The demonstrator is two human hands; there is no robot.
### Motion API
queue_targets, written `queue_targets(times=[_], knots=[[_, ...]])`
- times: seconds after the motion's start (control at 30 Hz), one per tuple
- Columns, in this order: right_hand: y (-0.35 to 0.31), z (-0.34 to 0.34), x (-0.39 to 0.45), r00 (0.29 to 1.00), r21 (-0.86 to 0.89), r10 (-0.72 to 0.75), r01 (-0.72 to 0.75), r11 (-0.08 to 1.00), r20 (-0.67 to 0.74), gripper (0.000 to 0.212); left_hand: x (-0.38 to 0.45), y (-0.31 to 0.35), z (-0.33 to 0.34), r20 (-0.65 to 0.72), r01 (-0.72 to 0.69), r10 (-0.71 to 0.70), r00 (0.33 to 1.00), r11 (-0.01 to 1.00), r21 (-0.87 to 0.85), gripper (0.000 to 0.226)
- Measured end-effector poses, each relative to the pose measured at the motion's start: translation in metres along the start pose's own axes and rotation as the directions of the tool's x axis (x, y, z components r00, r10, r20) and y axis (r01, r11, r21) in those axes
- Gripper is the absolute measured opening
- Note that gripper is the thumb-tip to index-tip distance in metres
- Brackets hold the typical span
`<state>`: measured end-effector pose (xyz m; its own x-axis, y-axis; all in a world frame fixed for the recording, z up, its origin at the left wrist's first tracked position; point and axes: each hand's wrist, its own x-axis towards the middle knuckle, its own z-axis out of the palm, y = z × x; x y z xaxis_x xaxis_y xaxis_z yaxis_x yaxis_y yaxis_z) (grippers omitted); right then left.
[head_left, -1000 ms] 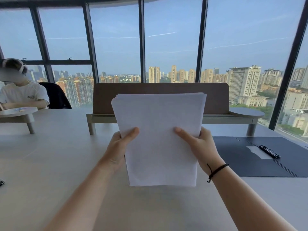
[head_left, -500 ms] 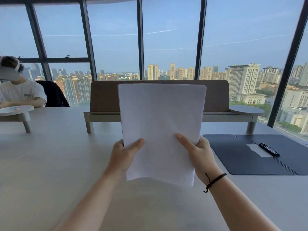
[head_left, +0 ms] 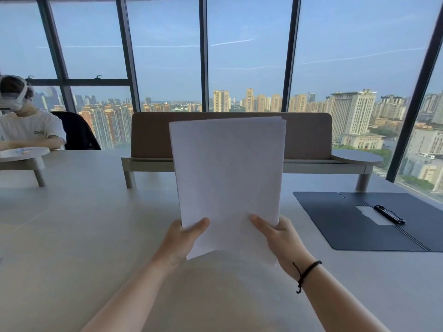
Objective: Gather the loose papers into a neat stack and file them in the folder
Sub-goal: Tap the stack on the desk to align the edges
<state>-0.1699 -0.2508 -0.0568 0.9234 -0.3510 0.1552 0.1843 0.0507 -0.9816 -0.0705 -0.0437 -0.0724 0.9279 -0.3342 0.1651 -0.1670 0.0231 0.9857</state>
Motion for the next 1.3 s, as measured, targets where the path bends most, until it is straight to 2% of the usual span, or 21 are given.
queue_targets(times=[0.07,0.13,0.17,0.23,0.33,0.47,0.63,0.7,0.83,1.0,1.1,1.3], knots=[[0.008,-0.003,-0.006,0.998,-0.008,0.046,-0.046,0.999,0.048,0.014,-0.006,-0.011,-0.005,0.082,0.043,-0.044,0.996,0.999,0.019,0.029],[0.01,-0.007,-0.011,0.996,-0.005,0.066,-0.066,0.998,0.064,0.016,-0.009,-0.009,-0.011,0.147,0.059,-0.053,0.988,0.998,-0.034,0.066],[0.007,-0.008,-0.011,0.996,0.008,0.064,-0.064,0.998,0.06,0.016,-0.009,-0.002,-0.014,0.162,0.058,-0.044,0.986,0.995,-0.082,0.078],[-0.01,-0.008,-0.009,0.998,0.042,0.036,-0.039,0.998,0.054,0.017,-0.006,0.023,-0.018,0.194,0.031,-0.001,0.981,0.988,-0.15,0.085],[-0.051,-0.001,-0.005,0.997,0.144,-0.053,0.044,0.989,0.062,0.015,-0.005,0.069,-0.019,0.192,-0.07,0.109,0.975,0.977,-0.202,0.072],[-0.101,0.008,-0.006,0.975,0.214,-0.194,0.168,0.962,0.105,0.022,-0.006,0.117,-0.018,0.166,-0.173,0.223,0.961,0.947,-0.27,0.02],[-0.136,0.005,-0.008,0.925,0.277,-0.245,0.164,0.947,0.289,0.043,-0.006,0.146,-0.024,0.351,-0.148,0.263,0.898,0.935,-0.323,0.042],[-0.139,0.005,-0.007,0.912,0.279,-0.243,0.151,0.948,0.332,0.039,-0.003,0.149,-0.026,0.36,-0.141,0.269,0.894,0.929,-0.343,0.041],[-0.138,0.006,-0.006,0.907,0.281,-0.249,0.154,0.947,0.341,0.016,0.0,0.149,-0.023,0.35,-0.153,0.29,0.891,0.917,-0.369,0.036],[-0.137,0.005,-0.007,0.904,0.303,-0.26,0.156,0.94,0.34,0.005,-0.001,0.149,-0.023,0.324,-0.192,0.324,0.889,0.906,-0.378,0.031],[-0.137,0.007,-0.008,0.917,0.314,-0.254,0.154,0.937,0.307,0.009,0.0,0.149,-0.023,0.284,-0.219,0.341,0.896,0.896,-0.386,0.026],[-0.138,0.008,-0.007,0.926,0.228,-0.244,0.182,0.956,0.286,0.013,0.004,0.149,-0.023,0.263,-0.258,0.354,0.897,0.905,-0.339,0.021]])
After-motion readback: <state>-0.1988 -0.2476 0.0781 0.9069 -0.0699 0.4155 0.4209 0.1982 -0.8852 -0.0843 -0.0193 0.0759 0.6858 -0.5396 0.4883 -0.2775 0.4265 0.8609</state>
